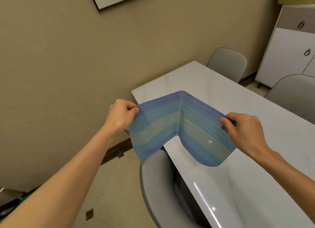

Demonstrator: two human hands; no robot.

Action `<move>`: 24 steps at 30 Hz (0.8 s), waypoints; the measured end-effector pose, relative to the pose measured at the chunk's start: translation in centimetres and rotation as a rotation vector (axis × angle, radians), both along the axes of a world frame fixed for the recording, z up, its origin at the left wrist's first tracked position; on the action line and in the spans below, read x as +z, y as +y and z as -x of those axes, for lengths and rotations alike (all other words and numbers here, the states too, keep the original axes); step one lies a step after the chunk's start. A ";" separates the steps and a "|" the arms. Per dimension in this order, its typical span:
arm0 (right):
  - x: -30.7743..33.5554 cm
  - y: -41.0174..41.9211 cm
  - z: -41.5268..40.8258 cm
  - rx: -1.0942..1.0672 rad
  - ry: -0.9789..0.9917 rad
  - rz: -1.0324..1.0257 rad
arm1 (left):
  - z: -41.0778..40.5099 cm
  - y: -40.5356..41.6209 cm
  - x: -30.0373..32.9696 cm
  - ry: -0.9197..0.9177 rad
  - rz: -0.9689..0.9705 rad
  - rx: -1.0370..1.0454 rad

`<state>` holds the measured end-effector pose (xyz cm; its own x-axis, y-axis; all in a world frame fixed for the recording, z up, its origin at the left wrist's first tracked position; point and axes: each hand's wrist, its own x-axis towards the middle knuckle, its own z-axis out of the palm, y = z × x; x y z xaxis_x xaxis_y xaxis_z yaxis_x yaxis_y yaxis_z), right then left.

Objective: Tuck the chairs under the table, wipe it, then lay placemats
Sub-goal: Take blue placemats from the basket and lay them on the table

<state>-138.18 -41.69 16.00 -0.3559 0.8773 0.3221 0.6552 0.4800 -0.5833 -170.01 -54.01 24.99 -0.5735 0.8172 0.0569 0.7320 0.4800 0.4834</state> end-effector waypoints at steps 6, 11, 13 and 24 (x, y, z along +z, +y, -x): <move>-1.1 2.8 2.6 -0.090 0.043 0.066 | 5.7 8.1 -0.1 0.074 0.005 -0.103; -3.6 4.8 5.6 -0.215 0.074 0.098 | 11.0 15.9 -1.7 0.083 0.003 -0.247; -4.2 5.9 7.9 -0.239 0.072 0.105 | 13.1 19.0 -2.8 0.064 0.020 -0.279; -5.0 15.0 24.9 -0.413 0.026 -0.178 | 28.3 35.9 -10.8 -0.052 -0.111 -0.371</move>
